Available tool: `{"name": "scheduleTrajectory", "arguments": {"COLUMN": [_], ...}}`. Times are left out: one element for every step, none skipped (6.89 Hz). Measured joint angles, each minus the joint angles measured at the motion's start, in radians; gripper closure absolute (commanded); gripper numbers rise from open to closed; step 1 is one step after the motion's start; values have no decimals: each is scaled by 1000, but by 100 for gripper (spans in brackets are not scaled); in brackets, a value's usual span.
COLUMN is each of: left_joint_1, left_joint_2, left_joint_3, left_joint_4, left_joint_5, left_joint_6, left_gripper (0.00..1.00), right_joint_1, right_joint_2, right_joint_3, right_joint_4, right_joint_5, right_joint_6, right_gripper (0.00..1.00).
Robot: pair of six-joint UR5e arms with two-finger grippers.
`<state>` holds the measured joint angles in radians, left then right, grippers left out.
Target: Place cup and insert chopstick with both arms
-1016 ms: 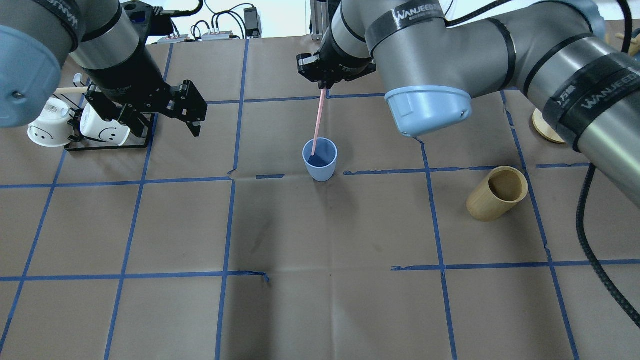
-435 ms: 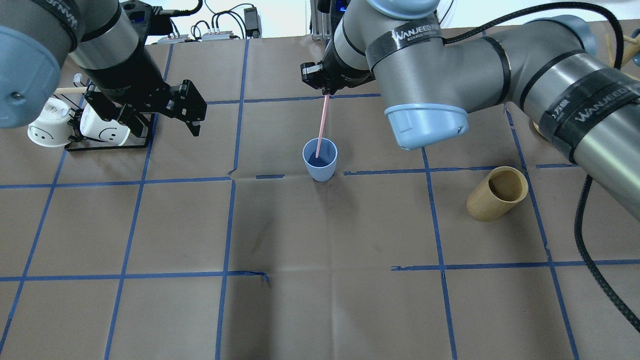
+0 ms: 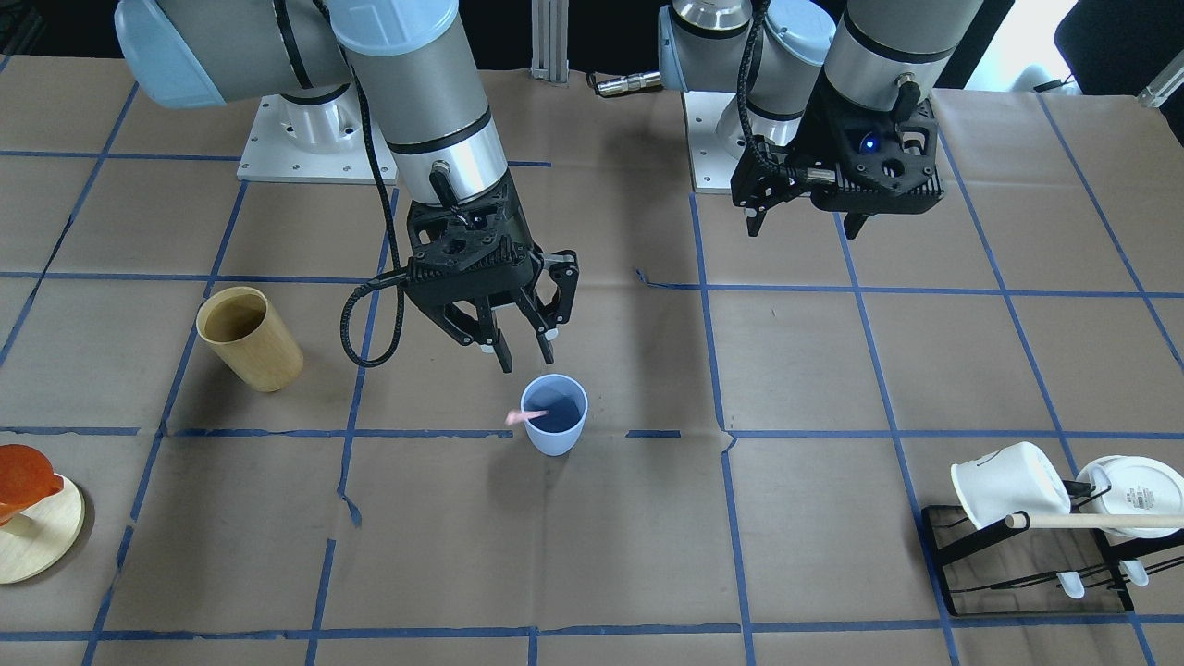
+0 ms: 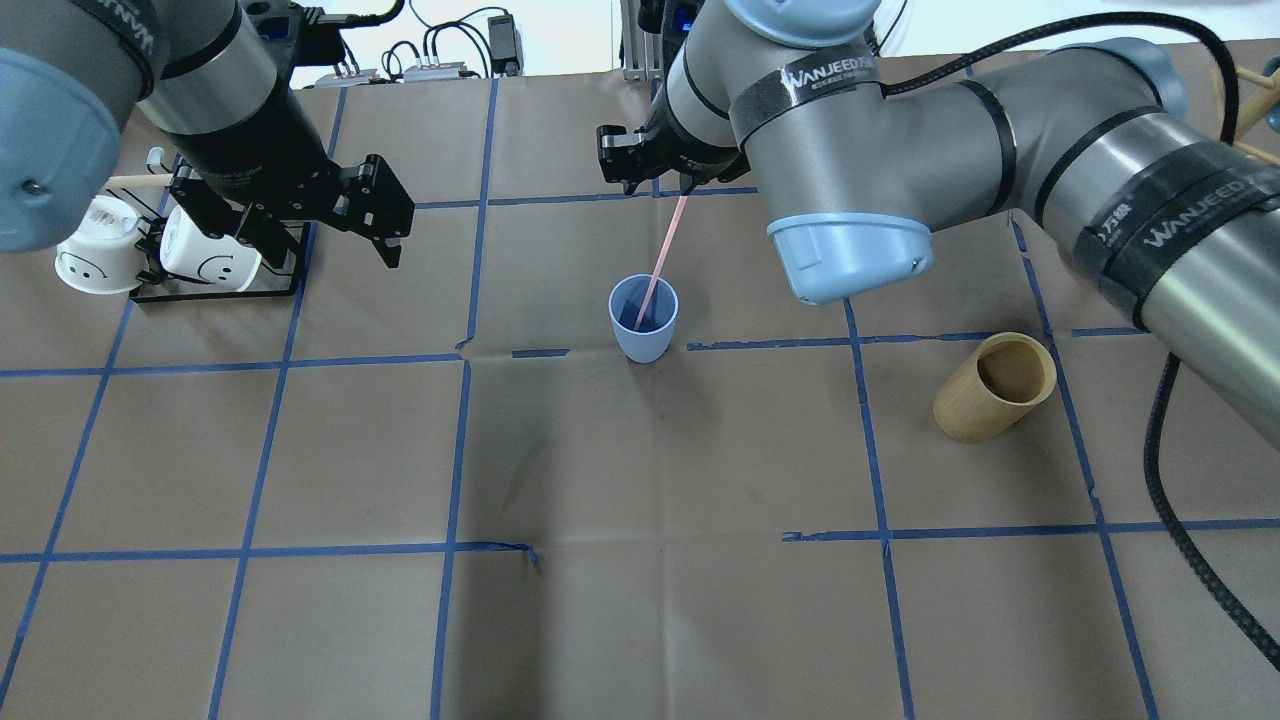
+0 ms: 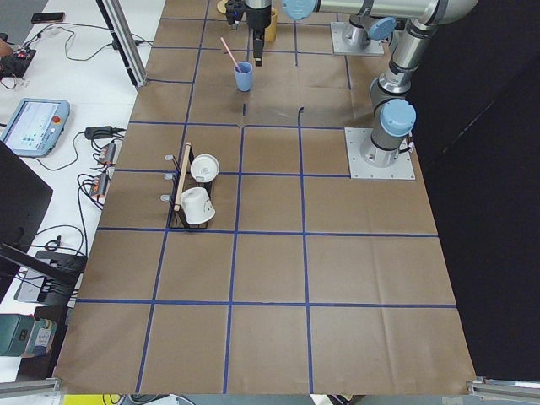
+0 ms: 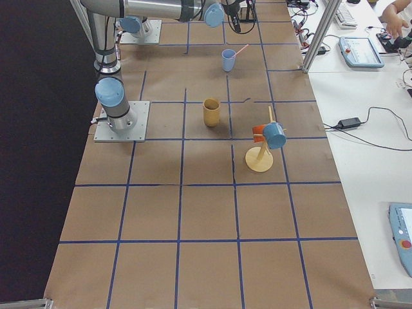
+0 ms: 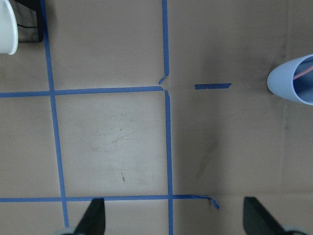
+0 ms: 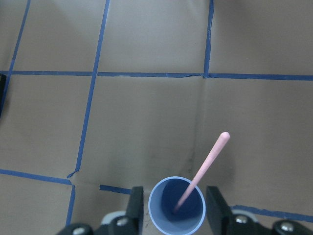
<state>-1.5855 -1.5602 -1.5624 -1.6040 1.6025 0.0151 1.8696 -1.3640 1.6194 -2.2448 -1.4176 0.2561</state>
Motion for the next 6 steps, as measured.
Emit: {"name": "scheduleTrajectory", "arguments": {"left_joint_1": [1,1,1,1,1,1], "left_joint_2": [0,0,1,1,0,0], "left_joint_3": [-1,-1,-2,-2,-2,-2], "left_joint_4": [1,1,1,1,-1,-5], "left_joint_5": [1,1,2,4,5,4], "left_joint_6": [0,0,0,0,0,0], "left_gripper": [0,0,0,0,0,0], "right_joint_1": [0,0,-3,-14,-33,-58], "right_joint_2": [2,4,6,4,-7,-37], "right_joint_3": [-5,-12,-15,-17,-17,-16], "right_joint_4": [1,8,26,65,129,226], "right_joint_5": [-1,-10,-36,-70,-101,-127], "right_joint_6": [3,1,-9,-49,-114,-176], "right_gripper": [1,1,1,0,0,0]}}
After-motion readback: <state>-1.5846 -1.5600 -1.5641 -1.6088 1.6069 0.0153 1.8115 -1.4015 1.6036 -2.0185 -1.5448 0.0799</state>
